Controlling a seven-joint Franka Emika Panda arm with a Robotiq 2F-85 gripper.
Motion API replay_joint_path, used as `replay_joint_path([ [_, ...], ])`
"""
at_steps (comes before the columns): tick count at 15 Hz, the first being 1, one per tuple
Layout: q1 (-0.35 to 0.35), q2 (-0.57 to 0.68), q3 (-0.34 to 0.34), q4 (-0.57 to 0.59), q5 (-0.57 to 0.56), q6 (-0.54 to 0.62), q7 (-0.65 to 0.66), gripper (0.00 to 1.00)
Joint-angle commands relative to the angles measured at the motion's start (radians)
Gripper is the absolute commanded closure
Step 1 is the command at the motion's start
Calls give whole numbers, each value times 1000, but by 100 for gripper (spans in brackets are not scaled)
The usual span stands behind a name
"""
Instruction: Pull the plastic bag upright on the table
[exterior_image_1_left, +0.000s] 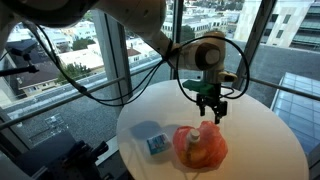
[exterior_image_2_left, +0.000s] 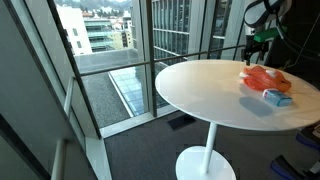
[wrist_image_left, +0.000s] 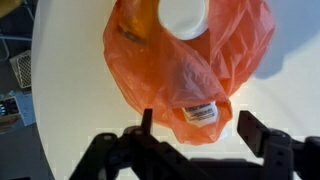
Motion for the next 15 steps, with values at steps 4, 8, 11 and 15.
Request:
replay_joint_path([
  [4, -6, 36, 4, 6, 21, -35, -8, 0],
  [8, -3, 59, 2, 11, 19, -45, -3, 0],
  [11, -2, 69, 0, 13, 15, -45, -1, 28],
  [15, -1, 71, -2, 12, 14, -41, 0, 60],
])
